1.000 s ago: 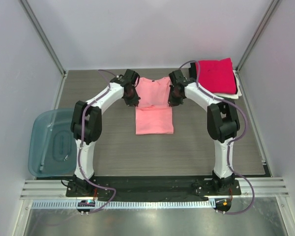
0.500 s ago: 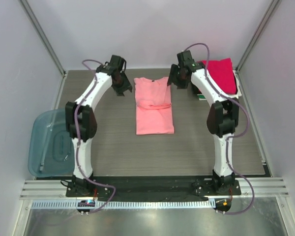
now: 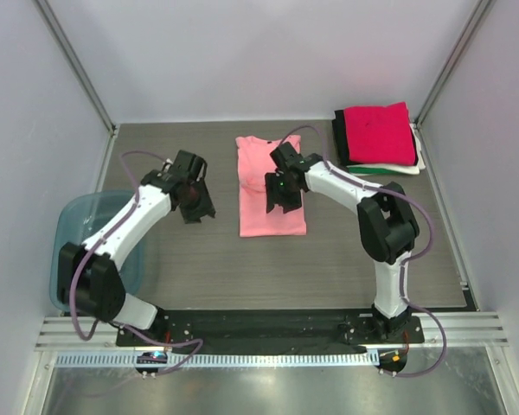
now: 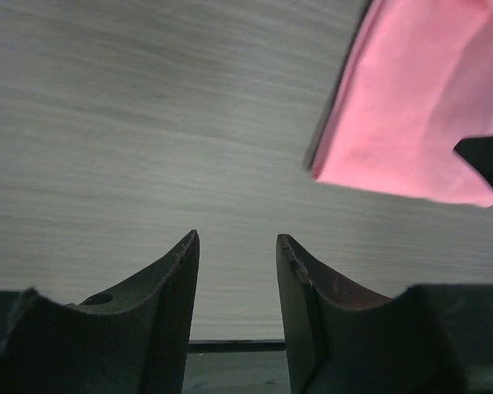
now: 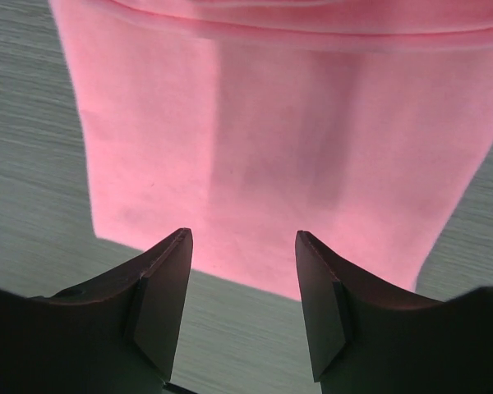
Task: Fold and stack the t-shirts
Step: Fold the tshirt
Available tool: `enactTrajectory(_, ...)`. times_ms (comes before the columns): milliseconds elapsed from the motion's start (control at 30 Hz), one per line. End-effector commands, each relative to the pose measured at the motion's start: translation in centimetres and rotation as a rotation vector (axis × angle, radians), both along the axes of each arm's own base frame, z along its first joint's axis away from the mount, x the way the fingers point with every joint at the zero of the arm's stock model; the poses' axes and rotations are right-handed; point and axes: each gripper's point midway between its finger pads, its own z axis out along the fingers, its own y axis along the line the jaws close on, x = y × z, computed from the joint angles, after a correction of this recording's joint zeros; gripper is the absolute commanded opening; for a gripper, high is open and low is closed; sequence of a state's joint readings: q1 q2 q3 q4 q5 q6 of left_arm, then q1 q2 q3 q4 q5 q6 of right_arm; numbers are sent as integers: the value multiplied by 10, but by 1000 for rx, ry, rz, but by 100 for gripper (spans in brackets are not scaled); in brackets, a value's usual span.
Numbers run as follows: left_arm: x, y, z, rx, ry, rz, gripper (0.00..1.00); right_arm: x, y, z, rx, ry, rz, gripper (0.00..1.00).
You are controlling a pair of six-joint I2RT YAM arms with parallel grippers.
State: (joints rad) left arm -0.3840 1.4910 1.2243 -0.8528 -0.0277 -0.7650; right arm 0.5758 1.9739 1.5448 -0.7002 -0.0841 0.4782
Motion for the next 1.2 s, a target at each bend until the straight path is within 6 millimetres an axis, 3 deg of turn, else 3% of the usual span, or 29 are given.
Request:
enactTrajectory(0, -13, 26, 16, 77, -93, -8, 44, 31, 4, 3, 4, -67, -35, 59)
enactTrajectory(100, -30, 39, 11, 104, -101, -13, 44, 48, 8, 5, -22, -95, -32, 59)
enactTrajectory(167, -38, 45, 4, 116, -88, -15, 45, 56, 1, -9, -89, -84, -43, 59)
enactTrajectory(200, -40, 47, 4, 116, -92, -13, 45, 65, 6, -2, -84, -108, -40, 59)
enactTrajectory(267, -45, 50, -2, 123, -78, -15, 45, 73, 2, -16, -140, -96, -35, 59)
enactTrajectory(333, -47, 50, -3, 117, -79, -16, 44, 89, 6, -8, -154, -125, -30, 59)
enactTrajectory(367, -48, 51, -5, 119, -75, -17, 44, 95, 2, -23, -193, -116, -39, 59)
enactTrajectory(400, -50, 50, -6, 117, -71, -20, 44, 113, 8, -6, -176, -164, -48, 59)
enactTrajectory(433, -50, 49, -6, 110, -70, -22, 44, 119, 4, -4, -188, -162, -55, 59)
enactTrajectory(500, -51, 48, -8, 98, -64, -19, 44, 152, 8, 14, -172, -239, -89, 60)
enactTrajectory(567, -51, 38, -7, 49, -66, -29, 44, 174, 1, 34, -147, -294, -132, 61)
enactTrajectory(600, -51, 35, -7, 25, -63, -17, 44, 186, 0, 58, -117, -352, -155, 62)
enactTrajectory(667, -49, 20, -4, -54, -70, -36, 45, 196, -6, 87, -78, -416, -180, 62)
enactTrajectory(700, -49, 16, -4, -74, -73, -38, 46, 189, -13, 109, -66, -440, -195, 62)
enactTrajectory(767, -41, 5, -4, -125, -96, -37, 49, 180, -20, 129, -39, -472, -212, 63)
enactTrajectory(800, -40, 0, -4, -149, -96, -45, 50, 161, -29, 99, -73, -401, -210, 63)
enactTrajectory(833, -33, -6, -2, -173, -112, -43, 52, 150, -33, 133, -26, -455, -223, 63)
enactTrajectory(867, -31, -11, -6, -180, -100, -49, 52, 138, -39, 129, -22, -433, -227, 63)
enactTrajectory(900, -29, -17, -9, -200, -91, -59, 53, 113, -49, 90, -53, -334, -227, 63)
enactTrajectory(933, -23, -24, -8, -217, -105, -68, 54, 99, -51, 110, -5, -360, -227, 63)
enactTrajectory(967, -21, -30, -10, -232, -100, -72, 55, 82, -50, 100, 23, -319, -212, 64)
enactTrajectory(1000, -19, -35, -17, -244, -76, -78, 56, 54, -61, 66, 1, -231, -207, 64)
enactTrajectory(1033, -14, -41, -18, -260, -88, -82, 56, 44, -61, 76, 50, -249, -212, 64)
enactTrajectory(1067, -12, -45, -22, -270, -78, -76, 57, 12, -62, 46, 75, -150, -180, 64)
enactTrajectory(1133, -6, -53, -32, -292, -65, -76, 57, -2, -64, 38, 144, -124, -198, 64)
enactTrajectory(1167, -4, -55, -35, -300, -60, -72, 57, -15, -59, 43, 212, -110, -178, 64)
